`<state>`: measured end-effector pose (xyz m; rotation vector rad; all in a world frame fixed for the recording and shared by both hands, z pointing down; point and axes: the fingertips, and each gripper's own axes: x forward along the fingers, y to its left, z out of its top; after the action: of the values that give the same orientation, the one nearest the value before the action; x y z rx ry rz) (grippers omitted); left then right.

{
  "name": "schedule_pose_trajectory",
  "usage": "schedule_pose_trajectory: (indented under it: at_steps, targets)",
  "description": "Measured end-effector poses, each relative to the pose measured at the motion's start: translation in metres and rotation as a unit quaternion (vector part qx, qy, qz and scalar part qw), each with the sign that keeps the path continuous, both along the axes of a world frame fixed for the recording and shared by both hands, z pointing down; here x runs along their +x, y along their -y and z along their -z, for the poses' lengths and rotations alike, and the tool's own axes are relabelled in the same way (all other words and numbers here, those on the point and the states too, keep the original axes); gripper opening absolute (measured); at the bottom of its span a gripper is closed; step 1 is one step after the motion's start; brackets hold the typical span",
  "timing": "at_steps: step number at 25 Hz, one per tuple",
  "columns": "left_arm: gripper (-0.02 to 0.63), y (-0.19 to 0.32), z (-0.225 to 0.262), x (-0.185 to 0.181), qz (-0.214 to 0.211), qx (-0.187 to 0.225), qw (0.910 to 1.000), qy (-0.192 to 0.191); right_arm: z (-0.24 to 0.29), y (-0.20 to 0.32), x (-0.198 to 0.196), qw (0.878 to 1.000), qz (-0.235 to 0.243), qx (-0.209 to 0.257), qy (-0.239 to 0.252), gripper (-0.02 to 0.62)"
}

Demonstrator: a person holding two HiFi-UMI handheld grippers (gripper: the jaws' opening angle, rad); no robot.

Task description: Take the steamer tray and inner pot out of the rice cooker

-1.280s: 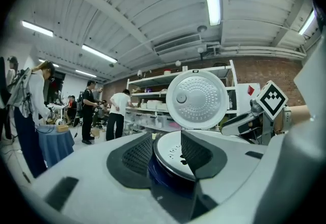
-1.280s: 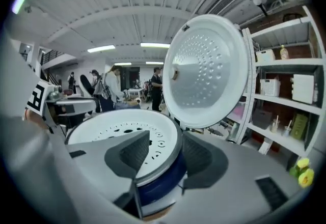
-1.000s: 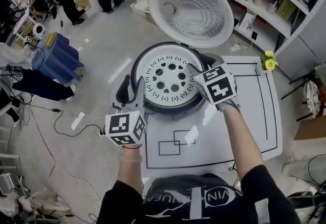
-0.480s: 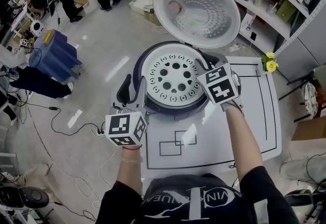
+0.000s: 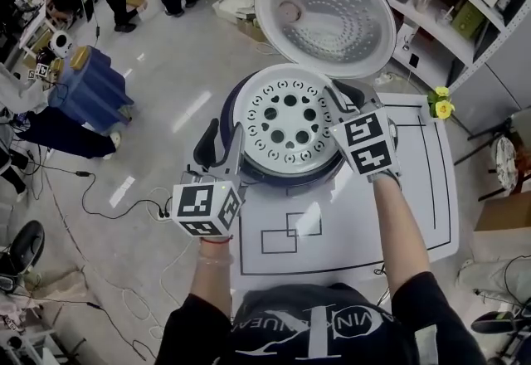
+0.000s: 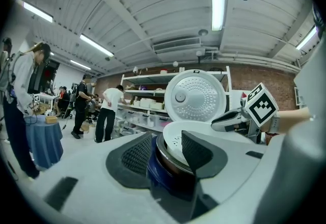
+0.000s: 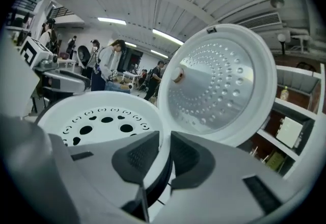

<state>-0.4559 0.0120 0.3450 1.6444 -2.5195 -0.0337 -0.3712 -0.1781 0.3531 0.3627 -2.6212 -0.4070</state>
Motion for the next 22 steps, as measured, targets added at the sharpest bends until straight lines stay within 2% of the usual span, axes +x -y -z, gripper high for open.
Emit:
schedule_pose_trajectory:
  at_steps: [4,11,16,22]
  targets:
    - [0.158,0.009,0.007,0.003,-0.024,0.001,0.9997,0.001,0.025,0.001,0.007,0.997,-0.001,-0.012,0.076,0.06]
    - [0.157,0.027,0.007,0.01,-0.065,-0.02,0.9977,0.005,0.06,-0.009,0.024,0.987,0.003,0.019,0.157,0.057]
    - [0.132,0.033,0.005,0.016,-0.066,-0.043,0.9967,0.021,0.073,-0.013,0.04,0.979,0.002,0.0,0.203,0.057]
    - [0.103,0.025,0.02,0.023,-0.069,-0.008,0.9973,0.024,0.085,-0.025,0.059,0.969,-0.016,-0.016,0.245,0.054]
